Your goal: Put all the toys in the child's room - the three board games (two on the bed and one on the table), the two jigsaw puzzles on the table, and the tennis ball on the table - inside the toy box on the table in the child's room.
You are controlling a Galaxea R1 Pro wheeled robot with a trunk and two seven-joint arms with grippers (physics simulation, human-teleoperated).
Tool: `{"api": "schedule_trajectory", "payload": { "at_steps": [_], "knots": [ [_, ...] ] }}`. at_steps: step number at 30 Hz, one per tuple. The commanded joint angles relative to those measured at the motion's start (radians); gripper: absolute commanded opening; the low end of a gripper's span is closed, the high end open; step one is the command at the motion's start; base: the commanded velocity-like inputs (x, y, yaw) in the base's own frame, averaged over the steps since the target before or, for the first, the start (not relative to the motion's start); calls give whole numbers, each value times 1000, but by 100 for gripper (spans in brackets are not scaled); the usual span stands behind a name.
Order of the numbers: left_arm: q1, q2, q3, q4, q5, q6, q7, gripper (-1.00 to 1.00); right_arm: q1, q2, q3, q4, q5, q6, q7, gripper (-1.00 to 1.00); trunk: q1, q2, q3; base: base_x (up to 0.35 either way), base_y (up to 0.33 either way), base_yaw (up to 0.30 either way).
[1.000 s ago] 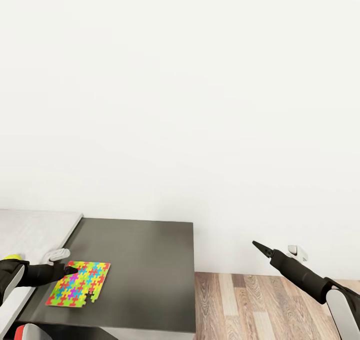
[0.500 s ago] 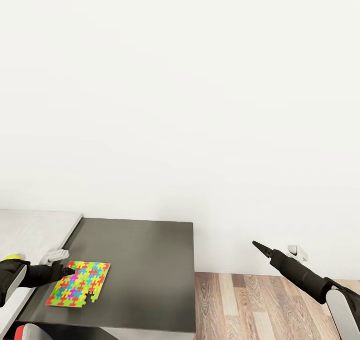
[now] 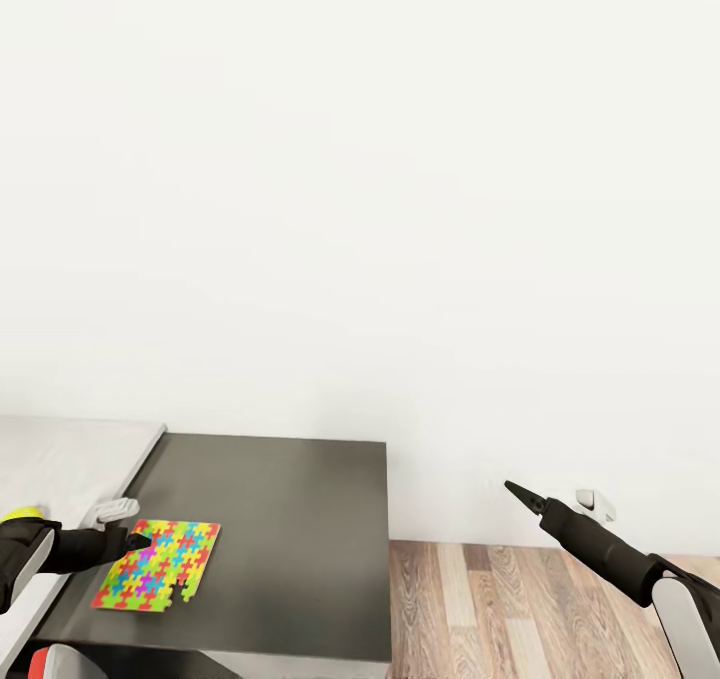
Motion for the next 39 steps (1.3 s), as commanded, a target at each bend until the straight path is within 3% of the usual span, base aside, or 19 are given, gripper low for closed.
{"api": "schedule_trajectory", "payload": {
  "at_steps": [1,21,29,39],
  "knots": [
    [-1,0,5,-1,2,8,-3,100,-1,0,-2,0,-1,7,3,100,1,-2,-4,0,0,0],
    [-1,9,6,-1,2,0,-38,100,-1,1,-2,0,-1,6,3,100,1,-2,-36,0,0,0],
    [1,8,2,-1,1,-49,-83,100,-1,1,-2,0,-1,6,3,100,1,-2,-39,0,0,0],
    [2,7,0,-1,2,-55,-91,100,-1,1,-2,0,0,6,5,100,1,-2,-39,0,0,0]
  ]
}}
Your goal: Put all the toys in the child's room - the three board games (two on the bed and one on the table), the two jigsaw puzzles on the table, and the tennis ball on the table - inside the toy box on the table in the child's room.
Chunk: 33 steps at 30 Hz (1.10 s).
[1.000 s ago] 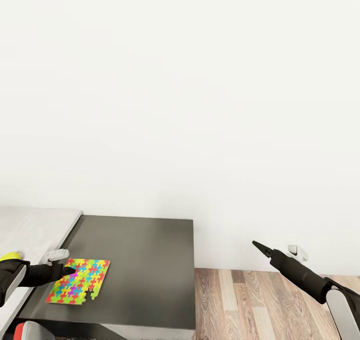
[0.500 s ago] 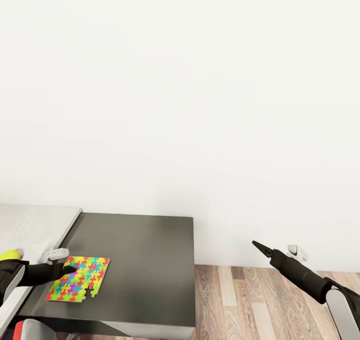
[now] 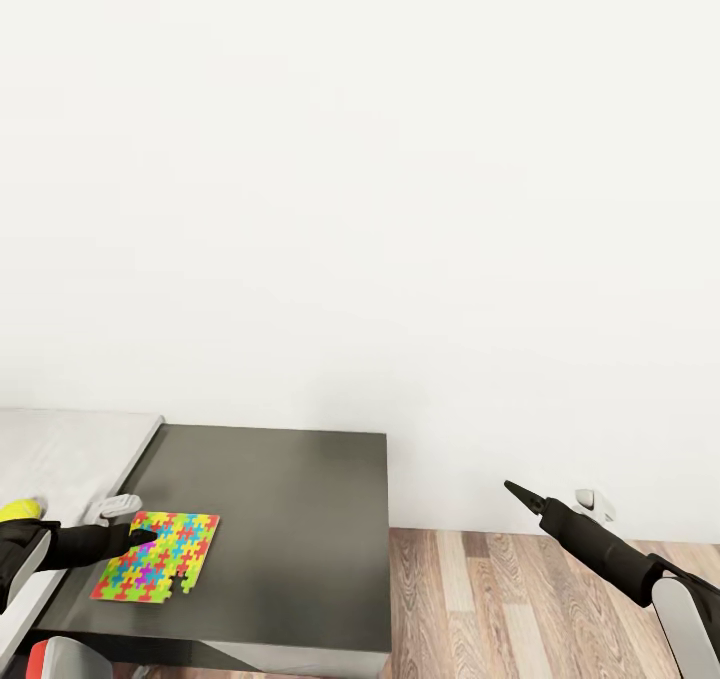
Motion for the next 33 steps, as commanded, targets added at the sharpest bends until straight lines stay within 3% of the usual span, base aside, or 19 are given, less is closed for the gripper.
{"api": "schedule_trajectory", "payload": {
  "at_steps": [1,22,33],
  "knots": [
    [-1,-1,4,-1,2,9,-3,100,-1,0,-2,0,-1,7,3,100,1,-2,-2,0,0,0],
    [-1,-3,3,16,-1,6,-3,100,-1,0,-2,0,-2,7,3,100,1,-2,-27,0,0,0],
    [1,-7,2,16,-1,-22,-3,100,-1,2,-1,-2,0,7,3,100,1,-2,-29,0,0,0]
  ]
}}
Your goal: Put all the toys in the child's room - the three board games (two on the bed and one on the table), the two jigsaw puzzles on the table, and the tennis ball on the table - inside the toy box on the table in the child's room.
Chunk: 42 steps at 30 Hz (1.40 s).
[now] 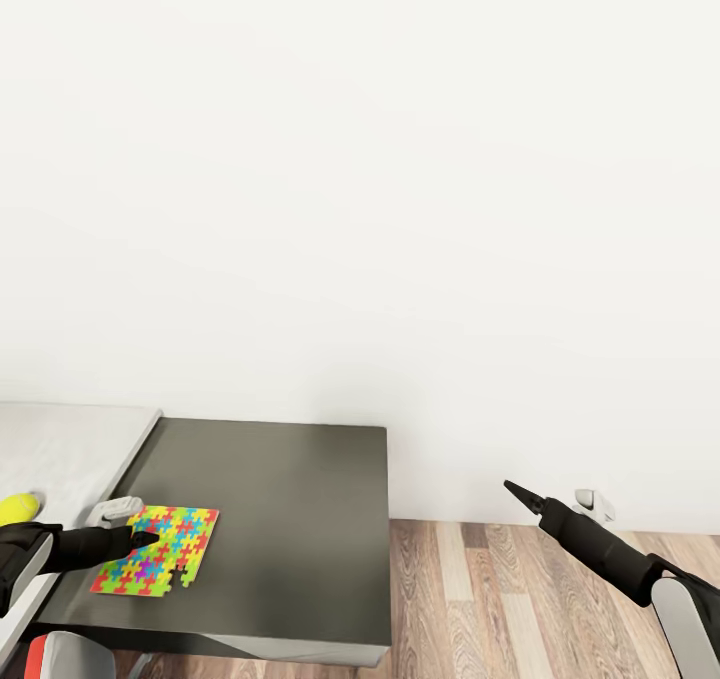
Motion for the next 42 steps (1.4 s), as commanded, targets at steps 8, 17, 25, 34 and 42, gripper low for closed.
{"api": "schedule_trajectory", "payload": {
  "at_steps": [8,17,25,34,42],
  "knots": [
    [0,-1,4,0,-1,7,-3,100,-1,1,1,-1,-2,-35,4,100,1,-2,-2,0,-97,0],
    [0,-2,4,0,-3,7,-3,100,-1,0,1,-1,-3,-42,4,100,1,-2,-2,0,-59,0],
    [0,-2,4,0,-3,7,-3,100,-1,-1,17,0,-3,-43,4,100,1,-2,-2,0,-112,0],
    [0,-3,4,0,-3,7,-3,100,-1,-1,23,0,-3,-43,4,100,1,-2,-2,0,-214,0],
    [0,-3,4,0,-3,7,-3,100,-1,-1,24,0,-3,-43,4,100,1,-2,-2,0,-224,0]
  ]
}}
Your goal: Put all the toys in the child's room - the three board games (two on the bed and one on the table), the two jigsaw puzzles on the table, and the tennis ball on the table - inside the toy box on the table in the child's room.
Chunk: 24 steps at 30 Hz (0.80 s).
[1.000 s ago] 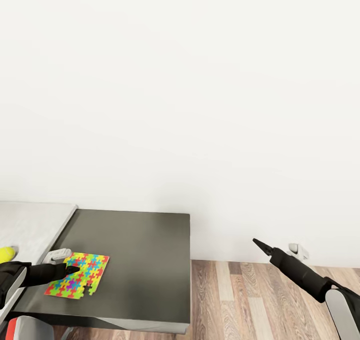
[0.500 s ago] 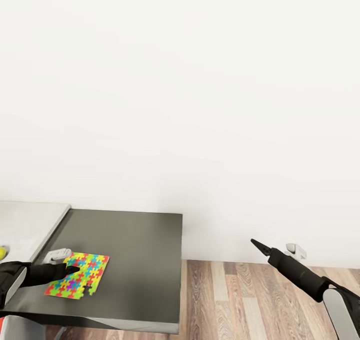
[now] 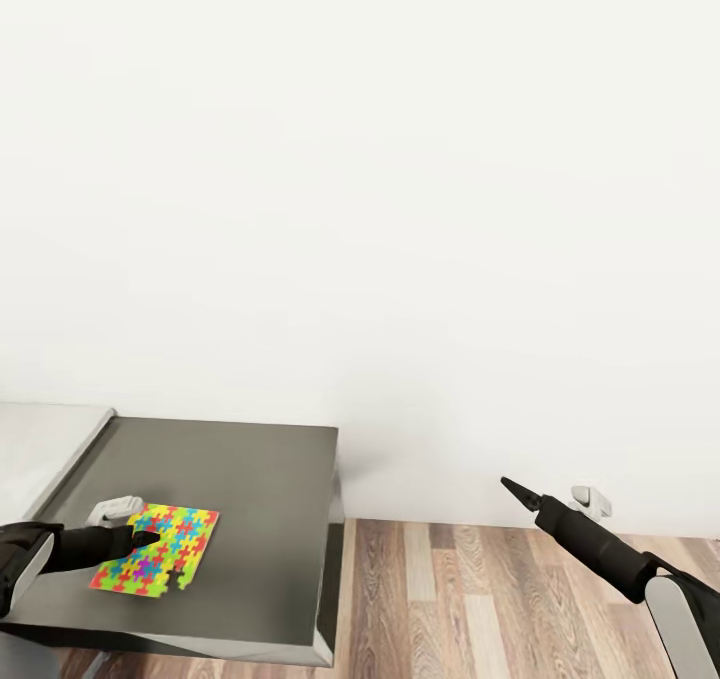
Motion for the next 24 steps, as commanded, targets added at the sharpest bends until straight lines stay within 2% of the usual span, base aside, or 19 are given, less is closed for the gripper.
{"api": "schedule_trajectory", "payload": {
  "at_steps": [1,13,24],
  "knots": [
    [0,-1,2,0,-1,10,-4,100,-1,0,-1,0,-2,7,2,100,1,-2,-2,0,-238,0],
    [0,-2,3,0,-1,10,-4,100,-1,0,-2,-1,-1,7,2,100,1,-2,-2,0,-207,0],
    [0,-1,3,0,0,10,-6,100,-1,0,-2,-1,-1,8,2,100,1,-2,-2,0,-16,0]
  ]
}}
